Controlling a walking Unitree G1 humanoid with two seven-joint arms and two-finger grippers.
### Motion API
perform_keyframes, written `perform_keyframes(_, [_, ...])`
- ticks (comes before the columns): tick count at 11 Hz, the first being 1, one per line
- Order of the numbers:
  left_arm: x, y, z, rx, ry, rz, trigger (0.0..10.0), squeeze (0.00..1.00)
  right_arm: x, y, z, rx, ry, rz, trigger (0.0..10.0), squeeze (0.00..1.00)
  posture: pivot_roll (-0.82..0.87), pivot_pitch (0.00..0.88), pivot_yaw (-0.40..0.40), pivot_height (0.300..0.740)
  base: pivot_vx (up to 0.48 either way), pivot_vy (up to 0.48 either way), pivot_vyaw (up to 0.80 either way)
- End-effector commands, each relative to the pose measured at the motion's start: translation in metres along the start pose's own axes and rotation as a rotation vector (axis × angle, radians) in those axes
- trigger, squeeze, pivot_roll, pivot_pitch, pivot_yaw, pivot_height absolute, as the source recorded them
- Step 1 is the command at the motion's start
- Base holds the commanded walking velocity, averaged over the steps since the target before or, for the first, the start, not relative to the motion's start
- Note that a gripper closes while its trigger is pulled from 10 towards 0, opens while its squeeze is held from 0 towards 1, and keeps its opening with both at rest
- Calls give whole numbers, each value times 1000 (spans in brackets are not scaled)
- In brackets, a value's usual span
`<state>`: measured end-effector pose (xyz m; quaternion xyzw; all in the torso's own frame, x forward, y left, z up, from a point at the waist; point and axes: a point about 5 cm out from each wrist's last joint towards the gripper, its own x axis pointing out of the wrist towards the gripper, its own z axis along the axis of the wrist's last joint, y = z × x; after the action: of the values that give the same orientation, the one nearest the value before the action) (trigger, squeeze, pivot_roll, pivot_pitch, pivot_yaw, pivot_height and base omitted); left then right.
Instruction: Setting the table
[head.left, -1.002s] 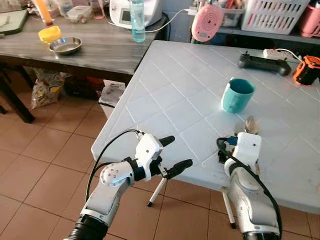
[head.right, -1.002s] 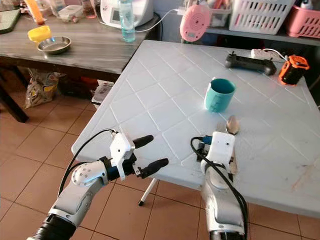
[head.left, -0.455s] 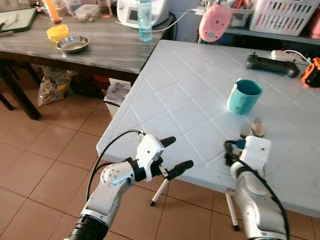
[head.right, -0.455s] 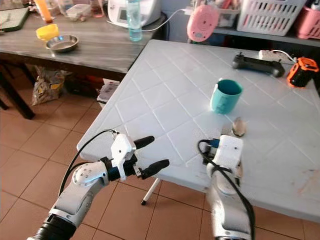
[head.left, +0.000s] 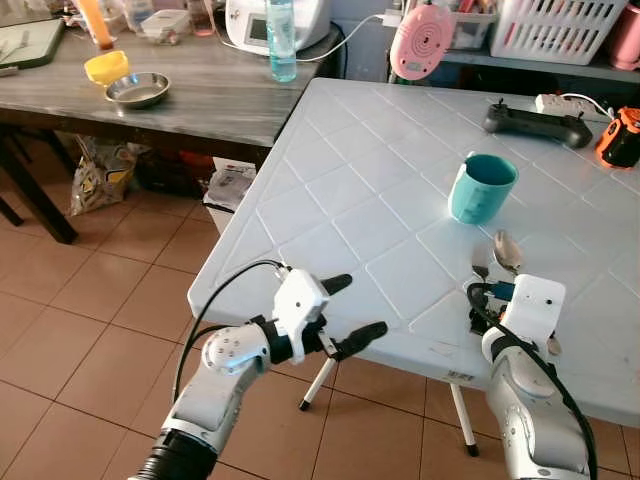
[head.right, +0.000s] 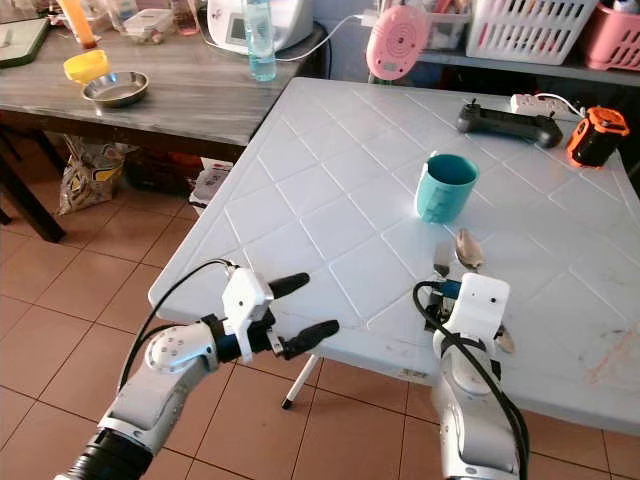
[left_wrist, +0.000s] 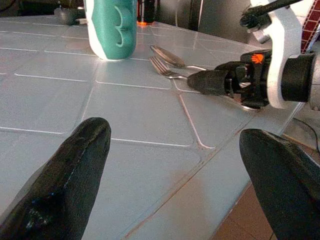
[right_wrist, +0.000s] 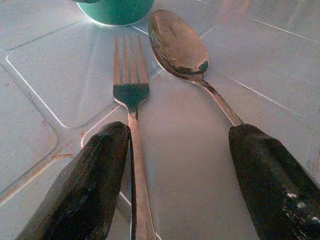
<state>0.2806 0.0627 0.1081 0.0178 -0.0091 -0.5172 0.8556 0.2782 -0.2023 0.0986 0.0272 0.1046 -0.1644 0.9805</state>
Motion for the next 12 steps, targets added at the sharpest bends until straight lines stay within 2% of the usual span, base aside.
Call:
perform_keyframes(1, [0,-2,-2,13,25,-12,10000,0,1,6,-3,8,21,37,10000,0,-28,112,16,740,0,0,0])
perform_keyframes(4, [0,-1,-3,16,31,-3,10000,0,5,14,-5,-5,41,106,10000,0,-25,114,12,740,0,0,0])
perform_keyframes(7, [0,-2,-4,17,34,-1,10000,0,4,11,-9,-6,63,71,10000,0,-24,115,10,740,0,0,0])
perform_keyframes(8, [0,-2,-4,16,35,-1,10000,0,2,11,-12,-5,71,70,2431,0,-25,116,10,740,0,0,0])
perform_keyframes(9, [0,-3,-4,17,36,-5,10000,0,-1,11,-14,-13,75,67,0,0,-27,116,9,740,0,0,0])
perform_keyframes(12, [2,-3,-4,17,35,-9,10000,0,-2,10,-17,-11,82,69,0,0,-32,114,10,740,0,0,0])
